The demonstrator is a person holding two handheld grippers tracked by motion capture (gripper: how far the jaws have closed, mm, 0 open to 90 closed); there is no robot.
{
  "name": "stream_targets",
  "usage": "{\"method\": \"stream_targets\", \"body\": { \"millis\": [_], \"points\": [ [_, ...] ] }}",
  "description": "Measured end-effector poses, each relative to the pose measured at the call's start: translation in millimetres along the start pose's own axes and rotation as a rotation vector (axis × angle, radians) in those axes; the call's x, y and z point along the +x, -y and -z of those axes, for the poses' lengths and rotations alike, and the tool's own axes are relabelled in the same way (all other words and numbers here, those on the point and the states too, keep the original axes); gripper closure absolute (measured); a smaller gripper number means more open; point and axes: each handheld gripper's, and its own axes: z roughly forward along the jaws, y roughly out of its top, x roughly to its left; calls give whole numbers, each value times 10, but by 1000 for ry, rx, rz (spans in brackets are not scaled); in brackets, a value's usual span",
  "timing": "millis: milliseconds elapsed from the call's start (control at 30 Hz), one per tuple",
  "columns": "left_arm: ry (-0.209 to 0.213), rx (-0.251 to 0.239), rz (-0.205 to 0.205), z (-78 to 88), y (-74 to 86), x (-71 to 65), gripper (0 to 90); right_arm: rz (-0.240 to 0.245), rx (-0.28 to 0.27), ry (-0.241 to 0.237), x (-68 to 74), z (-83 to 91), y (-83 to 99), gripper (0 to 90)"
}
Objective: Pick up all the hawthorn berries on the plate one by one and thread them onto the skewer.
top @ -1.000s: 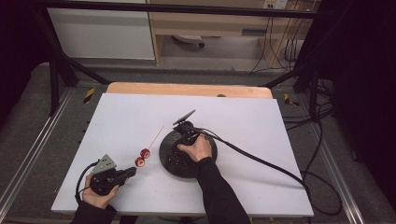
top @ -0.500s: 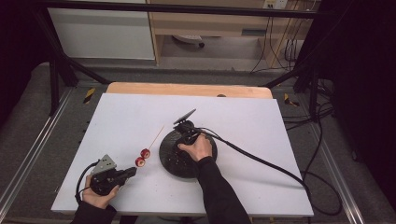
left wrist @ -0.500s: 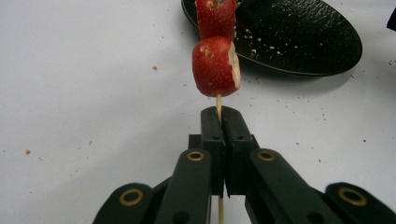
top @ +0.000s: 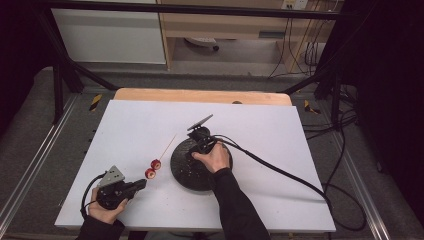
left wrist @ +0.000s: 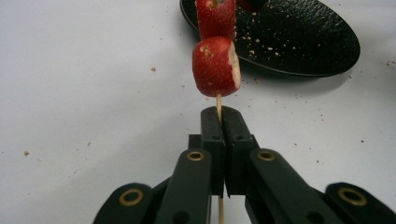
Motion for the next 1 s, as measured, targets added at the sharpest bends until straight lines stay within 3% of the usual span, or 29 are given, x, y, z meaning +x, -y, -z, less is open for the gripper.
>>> {"method": "stream_targets", "body": {
  "millis": [500, 800, 1000],
  "points": [
    [2, -4, -4, -2, -3, -22, 882, -11, -94, -26, 13, 192, 84, 631],
    [3, -8, -5, -5, -6, -45, 882, -29, -223, -58, -7, 290, 216, 631],
    [3, -12, -7, -2, -8, -57, 882, -53, -314, -105, -28, 377, 318, 631]
  ]
}}
